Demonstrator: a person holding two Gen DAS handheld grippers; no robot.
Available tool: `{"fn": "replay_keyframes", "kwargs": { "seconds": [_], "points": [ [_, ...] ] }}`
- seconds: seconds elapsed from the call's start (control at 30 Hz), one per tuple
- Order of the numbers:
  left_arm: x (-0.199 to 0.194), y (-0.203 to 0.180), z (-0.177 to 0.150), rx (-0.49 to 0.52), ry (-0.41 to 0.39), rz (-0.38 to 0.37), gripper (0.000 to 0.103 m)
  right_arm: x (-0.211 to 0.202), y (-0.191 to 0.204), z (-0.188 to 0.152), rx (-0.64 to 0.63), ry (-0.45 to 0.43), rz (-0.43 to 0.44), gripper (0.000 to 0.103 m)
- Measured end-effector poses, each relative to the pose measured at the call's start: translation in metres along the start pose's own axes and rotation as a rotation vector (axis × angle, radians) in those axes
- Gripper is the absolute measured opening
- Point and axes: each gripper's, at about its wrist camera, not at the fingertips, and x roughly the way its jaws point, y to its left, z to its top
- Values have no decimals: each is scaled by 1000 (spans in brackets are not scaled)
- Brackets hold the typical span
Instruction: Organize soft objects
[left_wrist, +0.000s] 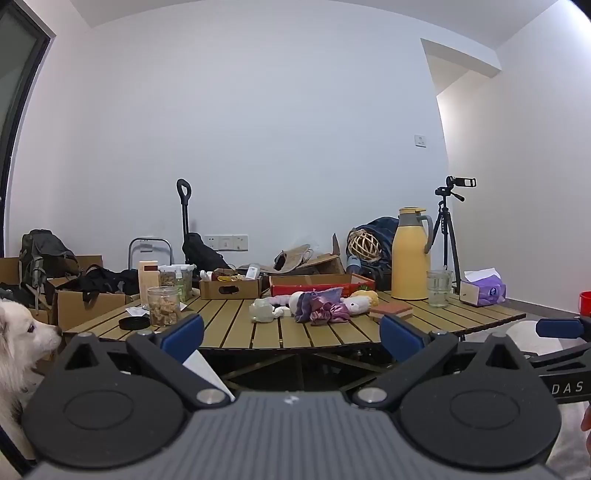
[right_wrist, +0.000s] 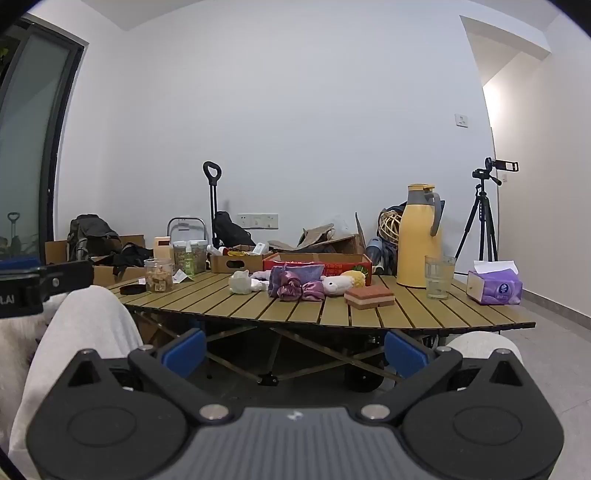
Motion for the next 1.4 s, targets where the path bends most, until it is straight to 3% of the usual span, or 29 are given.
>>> {"fn": "replay_keyframes", "kwargs": {
  "seconds": [1.4],
  "points": [
    [-2, -4, 1, 19, -22, -1, 103, 0, 3, -1, 2, 10, 10, 103]
  ]
}}
